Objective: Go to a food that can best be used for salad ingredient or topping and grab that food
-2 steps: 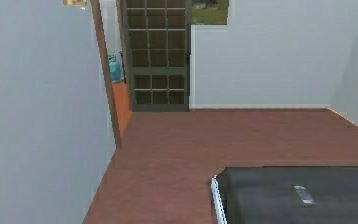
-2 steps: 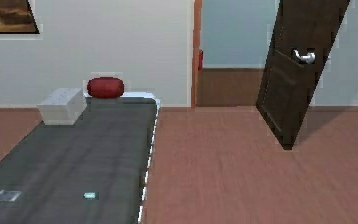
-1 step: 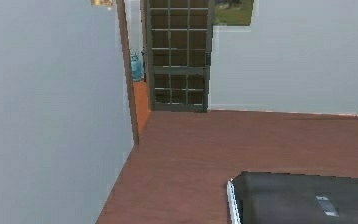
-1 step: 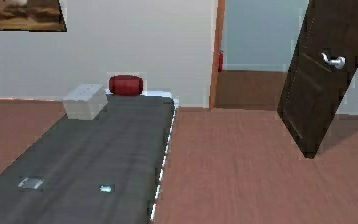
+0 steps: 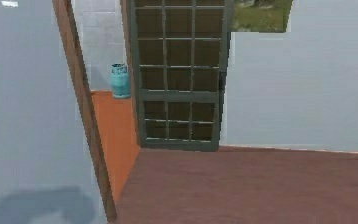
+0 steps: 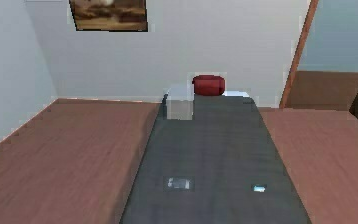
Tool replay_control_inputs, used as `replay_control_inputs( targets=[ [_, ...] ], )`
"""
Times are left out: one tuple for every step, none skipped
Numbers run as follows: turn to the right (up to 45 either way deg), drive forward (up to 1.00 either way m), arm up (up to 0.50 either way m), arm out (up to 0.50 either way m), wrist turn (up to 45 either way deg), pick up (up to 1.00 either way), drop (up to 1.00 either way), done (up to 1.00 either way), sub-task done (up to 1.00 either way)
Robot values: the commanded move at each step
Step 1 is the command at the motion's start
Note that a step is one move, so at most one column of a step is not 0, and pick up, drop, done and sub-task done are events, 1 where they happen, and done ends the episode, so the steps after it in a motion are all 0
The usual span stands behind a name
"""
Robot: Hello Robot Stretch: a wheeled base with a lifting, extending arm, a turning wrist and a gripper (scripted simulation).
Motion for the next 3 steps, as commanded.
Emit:
replay_control_inputs(
  targets=[
    [-3.0,0.00,0.00,0.00,0.0,0.00,0.00,0.00,0.00],
    [0.0,1.00,0.00,0.00,0.0,0.00,0.00,0.00,0.00],
    [-3.0,0.00,0.00,0.00,0.0,0.00,0.00,0.00,0.00]
  ],
)
